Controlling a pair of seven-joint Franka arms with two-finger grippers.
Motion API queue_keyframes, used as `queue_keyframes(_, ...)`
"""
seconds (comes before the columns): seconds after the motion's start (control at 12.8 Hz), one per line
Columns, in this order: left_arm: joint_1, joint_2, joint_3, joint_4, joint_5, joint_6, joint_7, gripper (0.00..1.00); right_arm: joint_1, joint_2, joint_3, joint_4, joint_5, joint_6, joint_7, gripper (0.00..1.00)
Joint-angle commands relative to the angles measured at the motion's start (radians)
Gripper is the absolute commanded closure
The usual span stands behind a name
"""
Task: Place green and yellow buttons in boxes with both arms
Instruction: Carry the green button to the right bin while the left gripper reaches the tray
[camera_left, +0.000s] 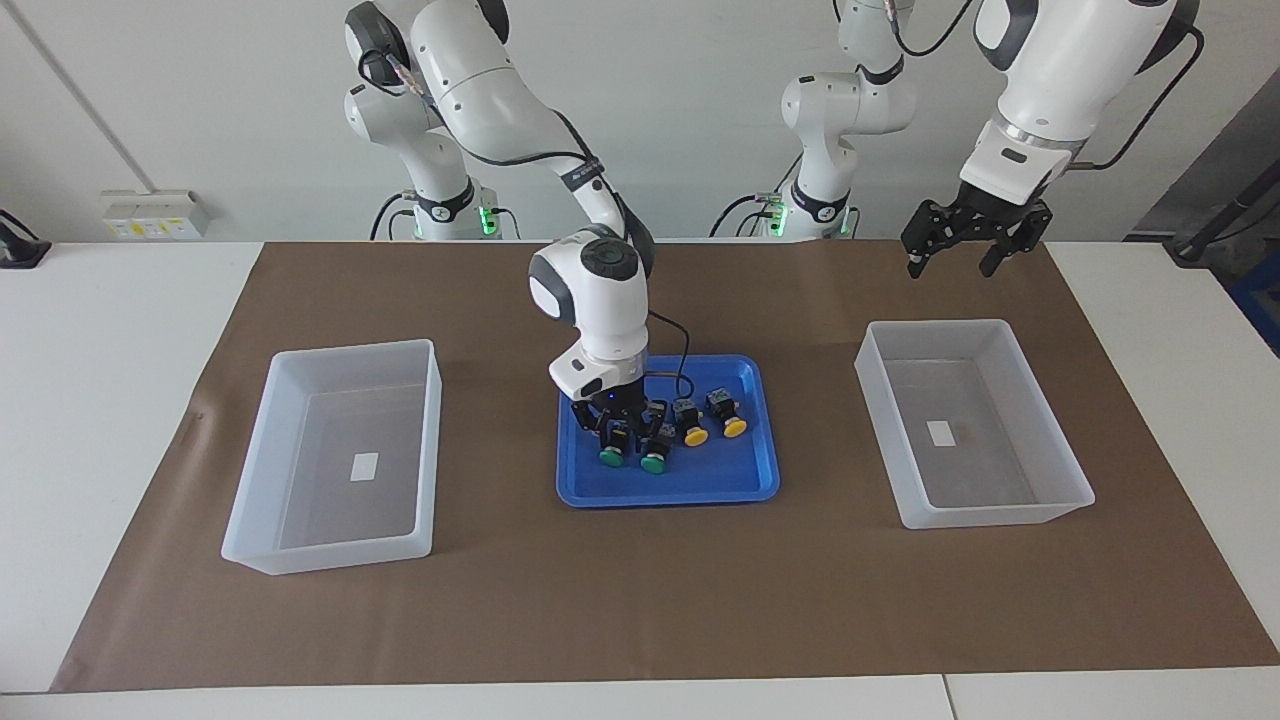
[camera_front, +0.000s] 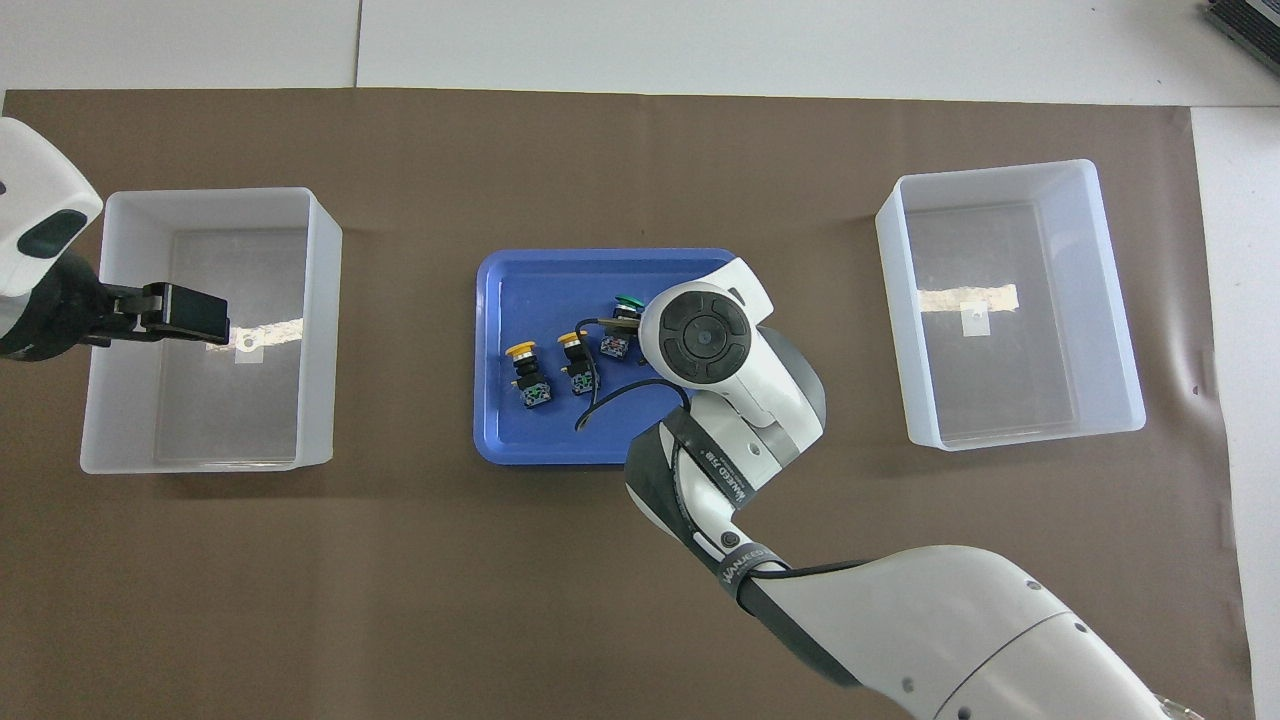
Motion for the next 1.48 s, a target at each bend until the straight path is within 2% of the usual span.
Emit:
queue_keyframes(0.0, -0.012, -0.035, 0.007, -0.047, 0.008, 0.038, -0.015, 0.00, -0.024, -0.051, 0.004, 0.010, -0.029, -0.064, 0.002, 1.00)
queue_keyframes(0.31, -0.071, -0.059, 0.002, -0.183, 0.007, 0.223, -0.176, 0.00, -0.126, -0.182, 0.004, 0.009, -0.011, -0.209, -0.154, 1.00)
queue_keyframes(0.47, -0.092, -0.038, 0.002, -0.228, -0.015, 0.301, -0.245, 0.00, -0.188, -0.236, 0.004, 0.004, -0.008, -0.275, -0.253, 1.00)
queue_keyframes(0.7, -0.192, 0.030, 0.002, -0.312, -0.029, 0.493, -0.432, 0.00, -0.272, -0.285, 0.004, -0.011, -0.008, -0.337, -0.406, 1.00)
queue_keyframes(0.86, -0.265, 0.111, 0.005, -0.314, -0.027, 0.574, -0.567, 0.00, -0.343, -0.322, 0.004, -0.052, -0.006, -0.337, -0.535, 1.00)
queue_keyframes(1.01, -0.287, 0.131, 0.006, -0.346, -0.027, 0.646, -0.609, 0.00, -0.395, -0.342, 0.003, -0.074, 0.061, -0.337, -0.659, 1.00)
queue_keyframes(1.09, -0.289, 0.146, 0.006, -0.347, -0.027, 0.665, -0.615, 0.00, -0.427, -0.342, 0.003, -0.080, 0.089, -0.334, -0.714, 1.00)
queue_keyframes(1.25, -0.345, 0.227, 0.007, -0.344, -0.016, 0.728, -0.714, 0.00, -0.465, -0.342, 0.003, -0.089, 0.092, -0.317, -0.785, 1.00)
queue_keyframes(1.4, -0.361, 0.268, 0.007, -0.347, 0.014, 0.768, -0.762, 0.00, -0.516, -0.331, 0.003, -0.120, 0.092, -0.242, -0.840, 1.00)
